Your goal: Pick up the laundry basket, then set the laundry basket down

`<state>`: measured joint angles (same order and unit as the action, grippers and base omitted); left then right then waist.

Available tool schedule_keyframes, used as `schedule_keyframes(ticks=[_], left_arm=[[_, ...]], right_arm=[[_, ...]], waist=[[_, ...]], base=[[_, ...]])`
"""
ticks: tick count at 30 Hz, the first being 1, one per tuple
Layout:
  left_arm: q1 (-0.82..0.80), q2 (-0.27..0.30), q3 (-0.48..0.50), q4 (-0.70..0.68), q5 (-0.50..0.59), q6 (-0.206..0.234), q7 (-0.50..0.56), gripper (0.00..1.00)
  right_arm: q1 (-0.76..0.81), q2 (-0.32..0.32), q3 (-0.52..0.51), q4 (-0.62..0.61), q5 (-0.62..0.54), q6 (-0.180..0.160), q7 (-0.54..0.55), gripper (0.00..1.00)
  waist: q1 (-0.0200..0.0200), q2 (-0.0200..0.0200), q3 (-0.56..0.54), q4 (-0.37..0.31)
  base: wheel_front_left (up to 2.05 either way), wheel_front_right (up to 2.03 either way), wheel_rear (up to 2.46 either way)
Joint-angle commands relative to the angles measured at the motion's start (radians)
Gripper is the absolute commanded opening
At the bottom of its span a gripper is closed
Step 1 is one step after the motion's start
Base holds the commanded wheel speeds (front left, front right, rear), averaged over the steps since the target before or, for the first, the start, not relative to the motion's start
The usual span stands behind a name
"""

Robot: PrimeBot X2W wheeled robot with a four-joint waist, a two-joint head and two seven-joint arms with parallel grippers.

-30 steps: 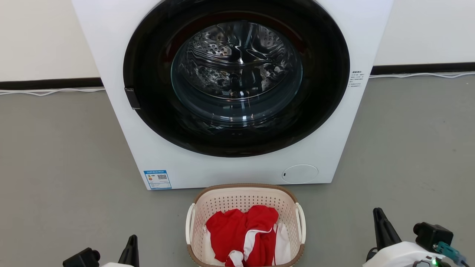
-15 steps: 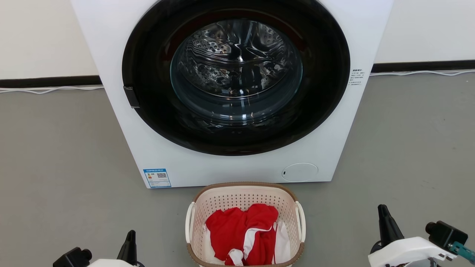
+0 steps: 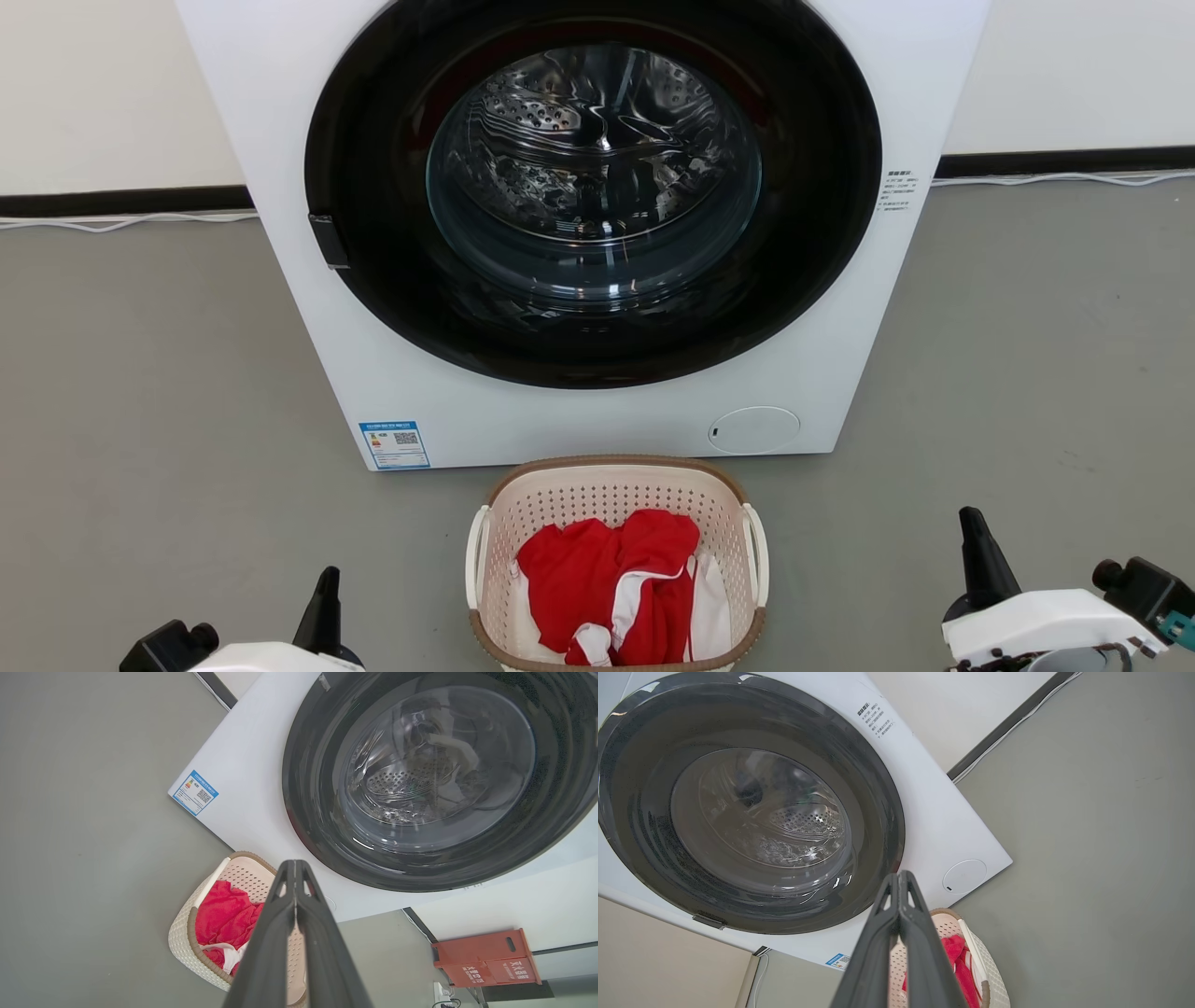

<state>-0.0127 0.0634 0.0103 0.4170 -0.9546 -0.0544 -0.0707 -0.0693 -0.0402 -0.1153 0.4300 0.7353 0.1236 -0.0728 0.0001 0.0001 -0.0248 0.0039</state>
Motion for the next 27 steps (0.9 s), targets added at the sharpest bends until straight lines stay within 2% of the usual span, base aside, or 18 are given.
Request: schedule_keyframes(ticks=[1,27], left_arm=[[-0.058,0.005,0.023,-0.035,-0.036,-0.014,0.006,0.0],[-0.073,-0.002,0.056,-0.09,-0.285,-0.039,0.078,0.0]], right_arm=[[-0.035,-0.008,0.01,-0.038,0.043,0.004,0.008,0.0],[-0.037,-0.009,0.006,-0.098,0.378,0.005,0.08,0.0]], waist=[[-0.0001,-0.0001,0.001,0.0],[-0.0001,-0.0001,0.012,-0.002]], base=[[0.0,0.0,0.0],[0.0,0.0,0.0]])
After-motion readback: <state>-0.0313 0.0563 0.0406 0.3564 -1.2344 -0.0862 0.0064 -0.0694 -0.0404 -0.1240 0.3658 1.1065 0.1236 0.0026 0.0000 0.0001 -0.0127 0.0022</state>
